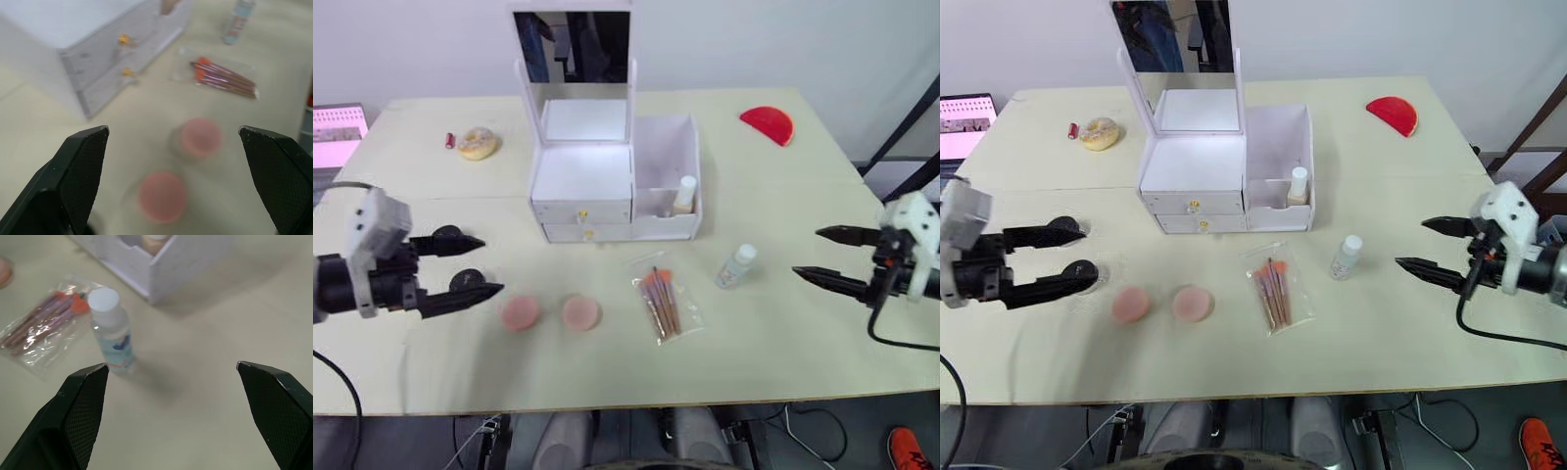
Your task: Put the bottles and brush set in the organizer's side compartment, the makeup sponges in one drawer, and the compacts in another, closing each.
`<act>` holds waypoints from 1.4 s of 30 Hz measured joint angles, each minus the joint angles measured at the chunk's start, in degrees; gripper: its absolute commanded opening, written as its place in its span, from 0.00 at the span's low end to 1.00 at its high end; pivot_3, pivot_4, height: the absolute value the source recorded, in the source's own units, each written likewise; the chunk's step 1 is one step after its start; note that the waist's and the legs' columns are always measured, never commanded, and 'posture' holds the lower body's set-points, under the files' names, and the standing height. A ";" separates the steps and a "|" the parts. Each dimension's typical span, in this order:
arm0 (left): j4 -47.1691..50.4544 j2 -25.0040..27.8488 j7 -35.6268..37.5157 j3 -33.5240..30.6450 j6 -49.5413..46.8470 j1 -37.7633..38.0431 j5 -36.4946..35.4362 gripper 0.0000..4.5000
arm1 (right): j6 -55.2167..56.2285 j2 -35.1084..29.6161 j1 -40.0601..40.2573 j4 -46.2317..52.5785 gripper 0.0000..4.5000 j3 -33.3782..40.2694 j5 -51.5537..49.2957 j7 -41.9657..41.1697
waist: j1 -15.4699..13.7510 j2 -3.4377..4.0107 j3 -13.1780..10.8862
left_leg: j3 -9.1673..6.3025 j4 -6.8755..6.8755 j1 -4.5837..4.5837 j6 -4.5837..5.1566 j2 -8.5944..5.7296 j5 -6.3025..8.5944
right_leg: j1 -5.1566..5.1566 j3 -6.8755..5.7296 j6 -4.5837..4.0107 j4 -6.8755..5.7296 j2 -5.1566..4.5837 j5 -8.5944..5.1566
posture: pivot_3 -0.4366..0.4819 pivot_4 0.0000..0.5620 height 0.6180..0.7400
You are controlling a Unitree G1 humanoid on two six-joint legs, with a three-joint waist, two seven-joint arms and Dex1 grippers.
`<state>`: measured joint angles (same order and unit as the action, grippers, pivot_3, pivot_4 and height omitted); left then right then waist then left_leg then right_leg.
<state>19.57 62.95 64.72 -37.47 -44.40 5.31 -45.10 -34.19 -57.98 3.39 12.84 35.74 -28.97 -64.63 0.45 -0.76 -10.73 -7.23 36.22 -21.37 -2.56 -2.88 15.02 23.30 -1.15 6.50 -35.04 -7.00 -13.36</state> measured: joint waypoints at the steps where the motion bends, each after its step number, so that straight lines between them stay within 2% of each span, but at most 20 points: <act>1: -2.99 0.02 0.20 -1.17 1.34 1.40 1.99 1.00 | 1.07 0.10 1.03 -1.52 0.99 2.02 0.10 -0.21 | 0.05 0.00 0.00 | 0.03 -0.01 -0.01 0.00 0.03 0.00 | 0.02 0.00 0.00 0.02 0.00 0.00 | 0.48 0.27 1.00; 6: -21.30 0.44 2.96 -4.99 11.11 5.50 11.58 1.00 | 7.87 -0.44 3.63 -13.44 0.99 7.34 2.96 -1.83 | 0.46 -0.02 0.00 | 0.37 -0.23 -0.03 -0.02 0.31 0.02 | 0.18 0.01 -0.09 0.17 0.05 0.05 | 0.48 0.27 1.00; 11: -35.80 0.84 4.00 -5.50 24.08 4.89 18.52 1.00 | 14.35 -0.52 3.17 -18.04 0.99 4.93 4.97 -3.22 | 0.39 -0.01 0.01 | 0.42 -0.30 -0.03 -0.02 0.52 0.03 | 0.26 0.02 -0.15 0.17 0.13 0.08 | 0.48 0.27 1.00; 18: -38.38 0.31 5.84 -4.71 27.32 5.11 19.78 1.00 | 14.82 -0.52 2.16 -17.49 0.99 3.45 4.97 -3.12 | 0.07 -0.04 0.02 | 0.48 -0.21 -0.06 -0.03 0.66 0.04 | 0.22 0.06 -0.16 0.17 0.12 0.09 | 0.48 0.27 1.00; 22: -32.73 -2.10 5.41 -1.54 26.04 3.38 18.99 1.00 | 13.10 -0.52 1.37 -14.75 0.99 2.00 4.31 -2.52 | 0.11 -0.03 0.02 | 0.49 -0.21 -0.05 -0.04 0.67 0.04 | 0.21 0.08 -0.16 0.14 0.12 0.10 | 0.48 0.27 1.00; 25: -23.87 -3.40 4.96 2.57 22.71 1.68 16.79 1.00 | 10.68 -0.59 0.14 -9.83 0.99 0.08 2.75 -2.07 | 0.16 -0.03 0.02 | 0.50 -0.21 -0.04 -0.03 0.69 0.04 | 0.20 0.10 -0.16 0.13 0.14 0.11 | 0.48 0.27 1.00; 30: -3.71 -5.04 4.13 11.81 15.62 -0.38 10.05 1.00 | 5.42 -2.10 -3.43 0.71 0.99 -5.99 -1.86 -2.76 | 0.34 -0.06 -0.01 | 0.60 -0.20 -0.02 -0.04 0.66 0.04 | 0.21 0.24 -0.37 0.13 0.19 0.27 | 0.48 0.27 1.00; 34: 6.31 -5.04 1.99 14.10 9.49 -5.27 2.67 1.00 | 2.63 -1.33 -8.58 6.17 0.99 -12.73 -3.67 -0.23 | 0.23 -0.09 -0.02 | 0.59 -0.15 0.00 -0.04 0.61 0.04 | 0.21 0.23 -0.36 0.08 0.29 0.27 | 0.48 0.27 1.00; 37: 10.62 -4.52 -0.05 14.31 5.98 -10.81 -2.46 1.00 | 2.46 1.57 -11.69 5.44 0.99 -17.85 -2.60 2.94 | 0.15 -0.13 -0.01 | 0.59 -0.08 0.02 -0.04 0.59 0.03 | 0.16 0.23 -0.35 0.06 0.33 0.26 | 0.48 0.27 1.00; 42: 12.89 -4.50 -1.18 17.81 3.31 -13.88 -5.67 1.00 | 3.28 4.42 -12.02 1.81 0.99 -20.60 -1.88 3.93 | 0.16 -0.14 -0.02 | 0.60 -0.09 0.01 -0.03 0.55 0.03 | 0.15 0.27 -0.44 0.07 0.34 0.31 | 0.48 0.27 1.00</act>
<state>32.47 58.45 63.54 -19.66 -41.09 -8.58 -50.77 -30.90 -53.56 -8.63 14.65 15.14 -30.85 -60.70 0.60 -0.91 -10.75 -6.63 36.13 -21.37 -2.59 -2.33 15.05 23.46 -0.88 6.07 -34.97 -6.65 -13.05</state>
